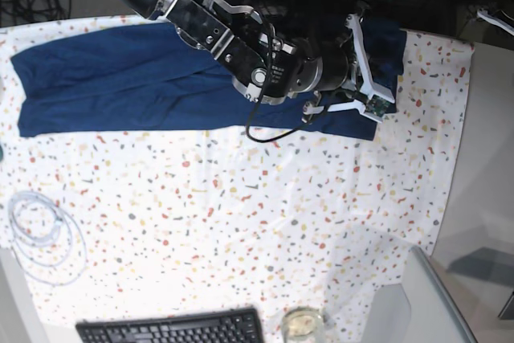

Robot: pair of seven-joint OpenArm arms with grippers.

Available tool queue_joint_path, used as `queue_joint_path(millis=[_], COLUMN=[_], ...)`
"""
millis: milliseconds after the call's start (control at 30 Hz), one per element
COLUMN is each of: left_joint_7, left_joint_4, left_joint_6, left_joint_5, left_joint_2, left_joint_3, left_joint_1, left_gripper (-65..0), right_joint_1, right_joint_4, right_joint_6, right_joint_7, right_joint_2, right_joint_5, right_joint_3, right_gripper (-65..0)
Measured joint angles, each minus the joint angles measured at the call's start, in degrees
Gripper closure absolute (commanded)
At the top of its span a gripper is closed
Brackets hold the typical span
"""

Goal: Layout the t-shirt on the table in an organized manner, then fold the t-shirt properly
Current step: 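Reach the right gripper across to the strip's end near the left gripper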

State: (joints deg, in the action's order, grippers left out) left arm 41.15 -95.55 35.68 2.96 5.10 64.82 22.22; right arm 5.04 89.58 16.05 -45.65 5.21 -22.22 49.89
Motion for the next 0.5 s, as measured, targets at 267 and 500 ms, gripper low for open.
queue_joint_path(millis=[267,500], left_joint_7=[0.2,0.0], left_joint_4=[2.4,1.9], left_joint_6=[0.0,0.1], left_joint_5=[0.1,0.2], left_joint_2=[0.0,0.2], left_joint_3=[0.0,-3.6], left_joint_1=[0.0,0.7], left_gripper=[0.0,0.0], right_joint_1=[0.4,0.6], right_joint_4=[-1.2,-1.2], right_joint_6=[0.0,0.0], right_joint_7=[0.8,0.9], right_joint_2=[-0.2,0.3], right_joint_5=[0.1,0.0], right_joint_3=[-0.5,-0.3], right_gripper=[-0.2,-11.9])
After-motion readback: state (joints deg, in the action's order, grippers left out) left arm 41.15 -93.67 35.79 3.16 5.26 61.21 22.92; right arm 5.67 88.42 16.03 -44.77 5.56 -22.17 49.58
